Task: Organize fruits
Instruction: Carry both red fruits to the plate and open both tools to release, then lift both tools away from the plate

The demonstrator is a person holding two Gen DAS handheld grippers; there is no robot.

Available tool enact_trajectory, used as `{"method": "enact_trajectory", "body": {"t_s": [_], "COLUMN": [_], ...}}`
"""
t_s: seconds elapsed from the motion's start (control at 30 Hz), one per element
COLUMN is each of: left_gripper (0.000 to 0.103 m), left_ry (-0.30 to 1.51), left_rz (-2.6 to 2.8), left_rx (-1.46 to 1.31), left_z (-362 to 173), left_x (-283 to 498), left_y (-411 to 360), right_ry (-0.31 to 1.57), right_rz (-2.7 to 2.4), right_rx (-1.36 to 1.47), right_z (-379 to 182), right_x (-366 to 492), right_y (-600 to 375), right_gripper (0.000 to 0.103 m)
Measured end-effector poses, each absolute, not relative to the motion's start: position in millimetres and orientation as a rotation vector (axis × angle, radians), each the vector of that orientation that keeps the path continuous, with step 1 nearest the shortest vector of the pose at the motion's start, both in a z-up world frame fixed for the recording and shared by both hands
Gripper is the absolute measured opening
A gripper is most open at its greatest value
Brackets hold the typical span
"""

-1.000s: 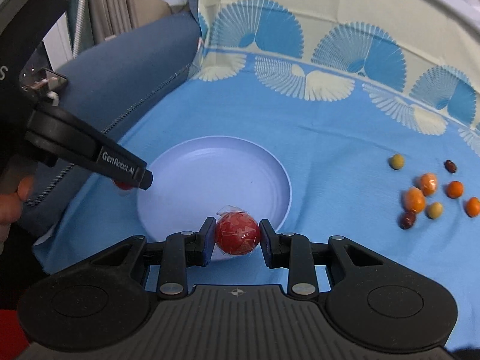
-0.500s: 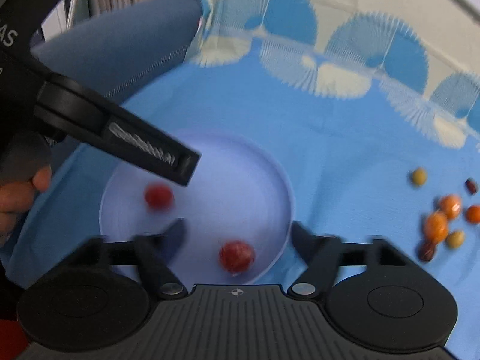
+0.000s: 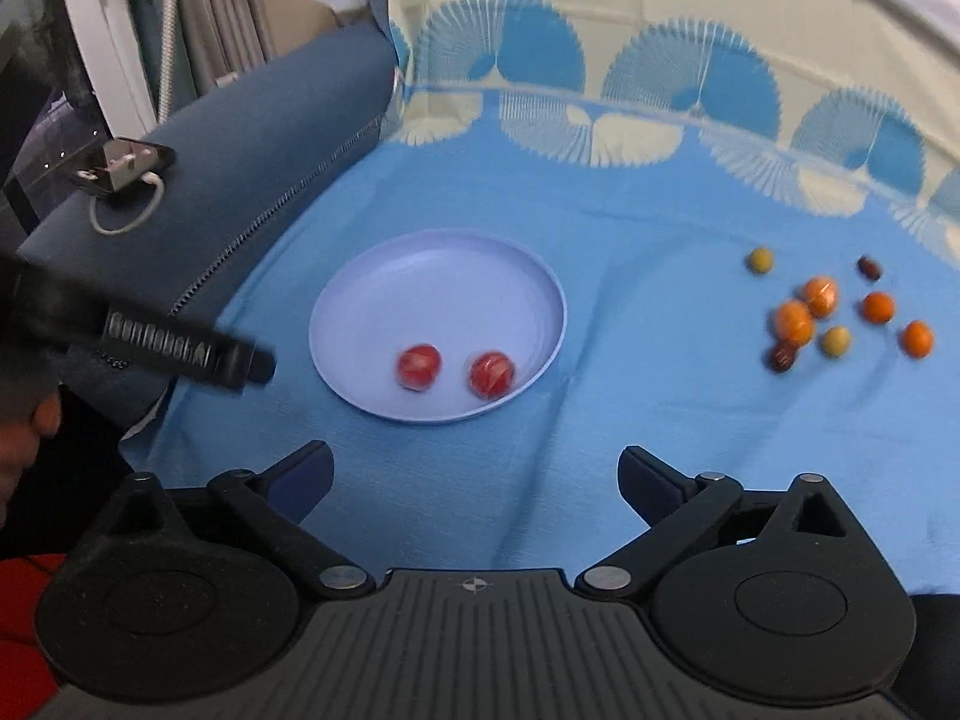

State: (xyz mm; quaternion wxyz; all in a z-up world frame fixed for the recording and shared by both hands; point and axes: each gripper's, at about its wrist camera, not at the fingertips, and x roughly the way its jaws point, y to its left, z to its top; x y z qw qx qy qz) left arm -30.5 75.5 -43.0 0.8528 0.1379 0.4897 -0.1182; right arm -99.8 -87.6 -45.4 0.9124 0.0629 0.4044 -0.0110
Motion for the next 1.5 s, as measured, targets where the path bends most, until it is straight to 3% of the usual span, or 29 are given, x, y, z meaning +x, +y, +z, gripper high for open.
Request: {"method": "enact_trajectory", "body": {"t_s": [0.47,1.5], "left_gripper": [0.103,0.103], "left_ry": [0.925,0.952], "left_rz": [-0.257,-0.258], "left_rx": [0.335,0.37], "left_z": [-8.6,-18.2], "left_x": [-86.7,-83.3], "left_y": [70.0,66.0], "right_ry": [0.654,0.675], "right_rz": [-0.053,-0.047], "right_rx": [0.068,0.114], "right_z": [-3.3,-9.6], "right_x": [-159.6,-158.1], "right_y": [-77.1,-79.5], "right_gripper": [0.102,0.102]}}
